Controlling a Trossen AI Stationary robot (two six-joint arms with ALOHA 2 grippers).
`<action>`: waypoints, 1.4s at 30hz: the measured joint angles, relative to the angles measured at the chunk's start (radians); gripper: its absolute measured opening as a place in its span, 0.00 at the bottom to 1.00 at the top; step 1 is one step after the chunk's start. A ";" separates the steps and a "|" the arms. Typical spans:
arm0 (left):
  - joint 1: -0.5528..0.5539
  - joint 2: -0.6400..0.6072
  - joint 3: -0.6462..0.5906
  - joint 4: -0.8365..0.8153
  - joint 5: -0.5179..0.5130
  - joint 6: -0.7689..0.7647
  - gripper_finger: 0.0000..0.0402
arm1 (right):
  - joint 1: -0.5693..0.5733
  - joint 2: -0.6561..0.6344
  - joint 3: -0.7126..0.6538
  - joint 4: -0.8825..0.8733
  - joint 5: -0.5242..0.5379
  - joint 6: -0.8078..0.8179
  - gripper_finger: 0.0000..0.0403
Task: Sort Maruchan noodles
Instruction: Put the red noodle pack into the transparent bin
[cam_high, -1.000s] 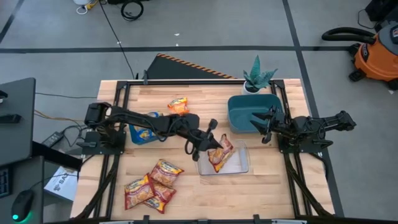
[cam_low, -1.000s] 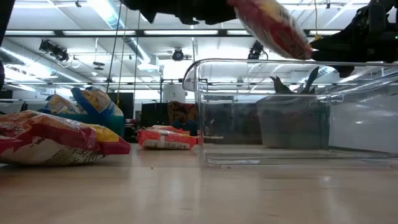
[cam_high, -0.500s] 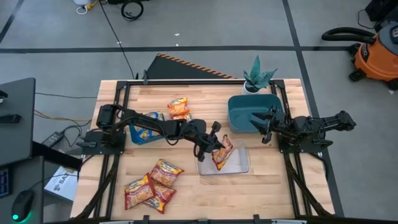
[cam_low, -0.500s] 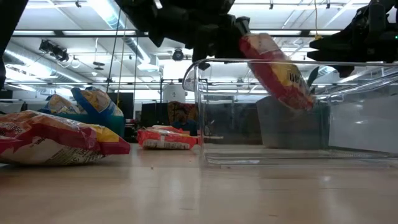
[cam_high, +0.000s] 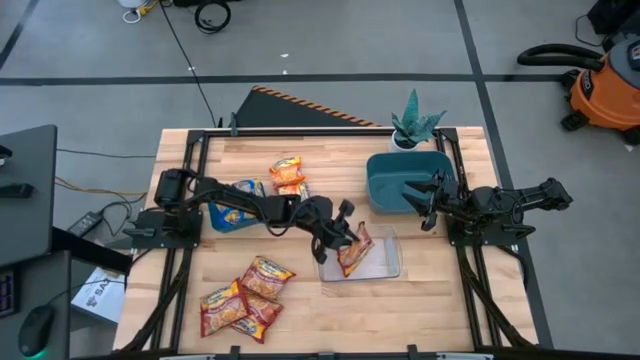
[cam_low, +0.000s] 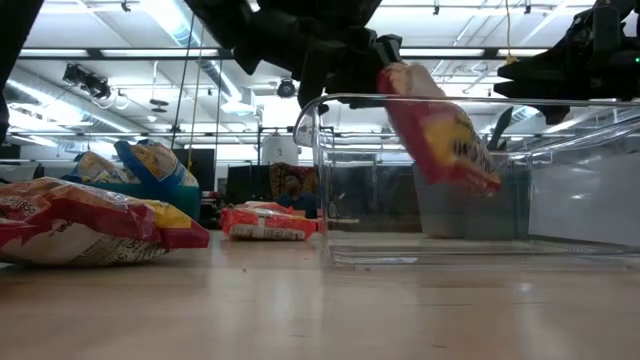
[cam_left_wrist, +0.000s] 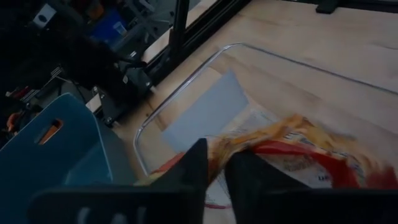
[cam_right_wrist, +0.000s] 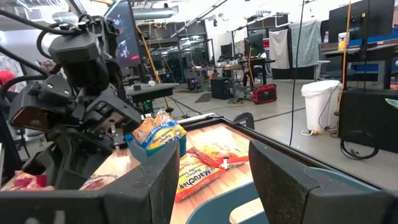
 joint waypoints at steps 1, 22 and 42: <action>-0.004 0.000 0.000 0.000 -0.005 0.002 0.18 | 0.000 0.000 0.000 0.000 0.000 0.000 0.49; -0.137 -0.351 0.001 -0.924 -0.304 -0.334 0.35 | 0.000 0.000 0.000 0.002 -0.001 0.000 0.49; -0.351 -0.354 -0.252 -1.330 -0.004 -0.923 0.35 | 0.000 0.001 0.000 0.008 0.000 0.000 0.49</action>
